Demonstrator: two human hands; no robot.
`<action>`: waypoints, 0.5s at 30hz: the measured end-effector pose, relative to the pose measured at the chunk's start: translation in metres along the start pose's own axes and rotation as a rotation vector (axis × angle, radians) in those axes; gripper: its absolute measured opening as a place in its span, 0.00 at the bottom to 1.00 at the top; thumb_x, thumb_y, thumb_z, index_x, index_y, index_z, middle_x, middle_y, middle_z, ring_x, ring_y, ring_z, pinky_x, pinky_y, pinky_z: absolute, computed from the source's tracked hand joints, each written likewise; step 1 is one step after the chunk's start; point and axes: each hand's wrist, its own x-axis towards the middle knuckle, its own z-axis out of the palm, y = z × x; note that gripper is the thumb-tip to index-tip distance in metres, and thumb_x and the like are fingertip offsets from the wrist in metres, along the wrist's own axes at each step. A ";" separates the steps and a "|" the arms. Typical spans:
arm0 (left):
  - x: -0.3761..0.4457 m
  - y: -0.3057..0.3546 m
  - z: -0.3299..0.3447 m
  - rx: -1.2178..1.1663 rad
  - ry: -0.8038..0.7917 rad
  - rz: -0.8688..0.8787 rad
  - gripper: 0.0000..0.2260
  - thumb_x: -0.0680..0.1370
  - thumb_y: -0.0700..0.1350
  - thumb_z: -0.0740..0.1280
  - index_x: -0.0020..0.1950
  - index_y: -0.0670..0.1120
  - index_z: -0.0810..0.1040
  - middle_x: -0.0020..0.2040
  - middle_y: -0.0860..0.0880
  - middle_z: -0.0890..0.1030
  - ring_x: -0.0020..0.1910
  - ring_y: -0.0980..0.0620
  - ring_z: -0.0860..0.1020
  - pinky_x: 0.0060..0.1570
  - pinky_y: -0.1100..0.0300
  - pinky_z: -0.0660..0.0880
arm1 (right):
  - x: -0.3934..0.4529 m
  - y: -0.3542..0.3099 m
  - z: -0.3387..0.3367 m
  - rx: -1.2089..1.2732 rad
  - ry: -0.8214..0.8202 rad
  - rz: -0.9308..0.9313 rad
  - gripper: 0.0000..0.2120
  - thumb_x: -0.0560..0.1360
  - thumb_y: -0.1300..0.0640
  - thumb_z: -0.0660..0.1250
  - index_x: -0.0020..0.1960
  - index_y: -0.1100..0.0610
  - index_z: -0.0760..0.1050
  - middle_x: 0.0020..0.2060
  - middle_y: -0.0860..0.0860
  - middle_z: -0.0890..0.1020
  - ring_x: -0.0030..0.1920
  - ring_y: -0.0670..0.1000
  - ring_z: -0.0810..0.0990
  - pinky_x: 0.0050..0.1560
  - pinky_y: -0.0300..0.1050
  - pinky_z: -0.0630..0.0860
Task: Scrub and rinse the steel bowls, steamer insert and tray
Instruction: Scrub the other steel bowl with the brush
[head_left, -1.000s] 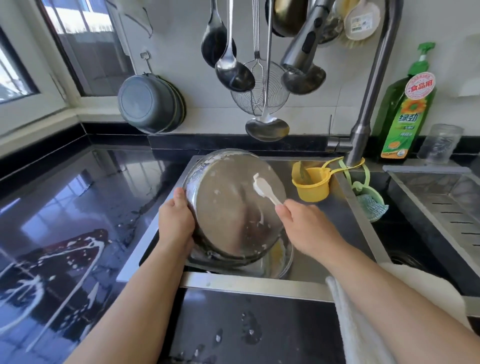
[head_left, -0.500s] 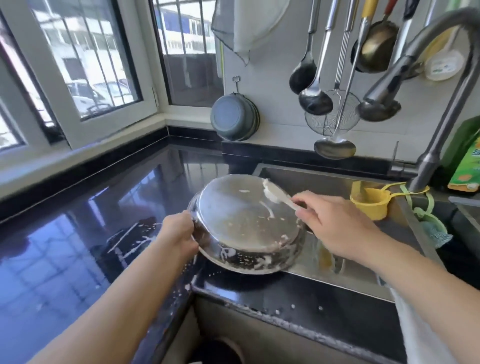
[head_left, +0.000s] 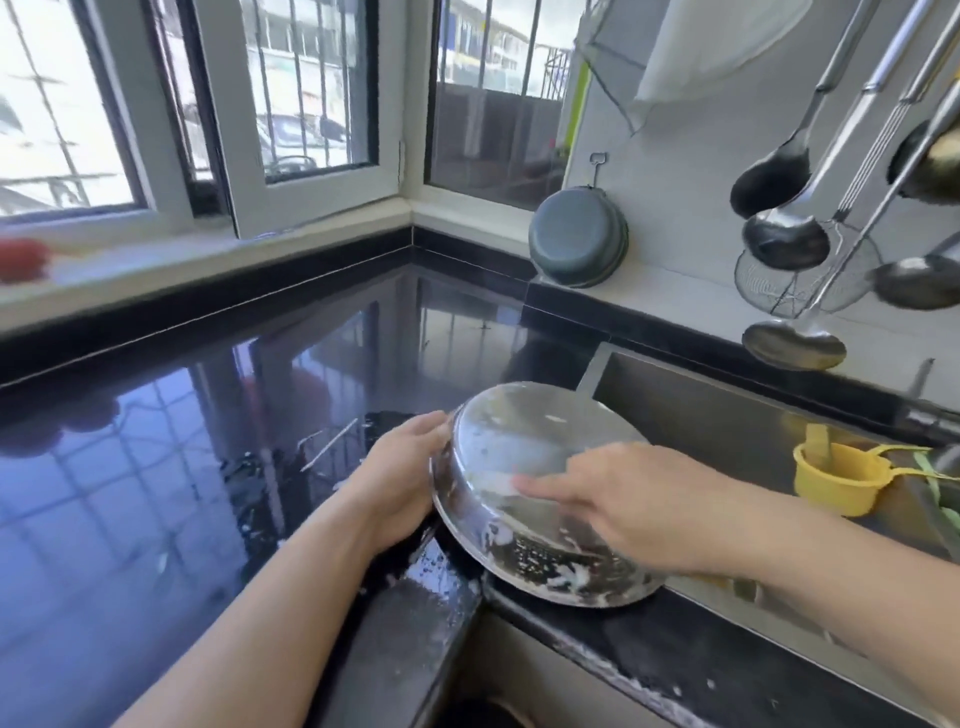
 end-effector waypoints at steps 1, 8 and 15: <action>0.003 -0.002 -0.001 -0.039 0.008 -0.002 0.15 0.85 0.37 0.60 0.69 0.29 0.71 0.62 0.31 0.80 0.56 0.40 0.79 0.60 0.45 0.76 | 0.010 0.001 -0.003 -0.059 0.023 0.011 0.24 0.86 0.52 0.50 0.78 0.32 0.57 0.49 0.42 0.74 0.60 0.52 0.75 0.57 0.47 0.71; 0.013 -0.010 -0.006 -0.224 0.055 -0.011 0.24 0.84 0.32 0.62 0.80 0.39 0.63 0.71 0.35 0.75 0.62 0.45 0.78 0.69 0.45 0.73 | 0.028 0.013 0.003 0.098 0.106 0.054 0.22 0.86 0.52 0.54 0.76 0.34 0.62 0.49 0.43 0.79 0.58 0.50 0.77 0.59 0.43 0.71; 0.018 -0.013 -0.006 -0.196 -0.021 0.005 0.14 0.86 0.36 0.58 0.67 0.31 0.77 0.58 0.35 0.79 0.51 0.41 0.76 0.50 0.55 0.77 | 0.007 0.002 -0.008 -0.025 0.048 0.054 0.24 0.85 0.51 0.52 0.75 0.28 0.57 0.41 0.40 0.70 0.46 0.45 0.69 0.48 0.42 0.67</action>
